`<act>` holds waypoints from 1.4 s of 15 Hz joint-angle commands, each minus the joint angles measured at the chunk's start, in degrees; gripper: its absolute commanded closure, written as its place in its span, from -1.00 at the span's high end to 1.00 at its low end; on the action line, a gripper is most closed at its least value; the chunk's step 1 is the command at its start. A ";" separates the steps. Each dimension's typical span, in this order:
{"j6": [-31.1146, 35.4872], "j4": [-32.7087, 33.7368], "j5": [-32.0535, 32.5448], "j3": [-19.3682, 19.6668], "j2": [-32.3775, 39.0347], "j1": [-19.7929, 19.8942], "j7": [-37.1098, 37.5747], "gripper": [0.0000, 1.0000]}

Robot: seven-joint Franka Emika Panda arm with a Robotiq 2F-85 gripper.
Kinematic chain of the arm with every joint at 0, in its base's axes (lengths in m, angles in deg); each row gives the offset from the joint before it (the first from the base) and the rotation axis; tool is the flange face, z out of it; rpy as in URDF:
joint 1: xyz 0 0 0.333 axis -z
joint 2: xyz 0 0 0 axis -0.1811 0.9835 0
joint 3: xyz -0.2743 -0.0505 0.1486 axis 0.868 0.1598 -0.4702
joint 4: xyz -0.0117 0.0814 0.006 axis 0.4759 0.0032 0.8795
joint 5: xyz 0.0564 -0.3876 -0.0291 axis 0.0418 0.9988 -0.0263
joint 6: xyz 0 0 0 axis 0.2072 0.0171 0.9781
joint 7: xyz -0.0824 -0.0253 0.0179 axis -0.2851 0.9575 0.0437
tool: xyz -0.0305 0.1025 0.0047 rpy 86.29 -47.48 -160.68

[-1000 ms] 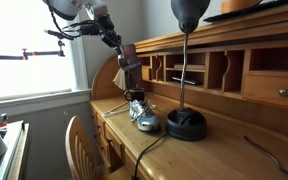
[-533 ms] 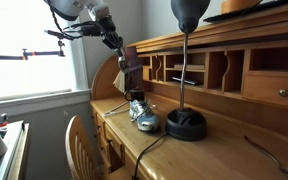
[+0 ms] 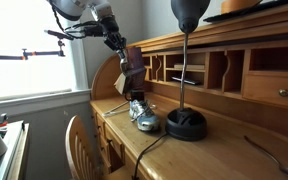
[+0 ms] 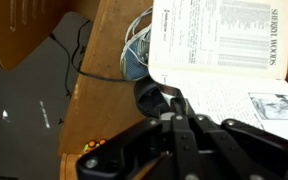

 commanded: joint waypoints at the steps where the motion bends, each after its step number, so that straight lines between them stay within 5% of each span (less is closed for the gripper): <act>1: 1.53 -0.98 -0.81 0.75 -0.31 1.58 0.02 -0.99; 21: 3.51 2.73 1.31 2.77 8.35 4.15 3.14 -0.99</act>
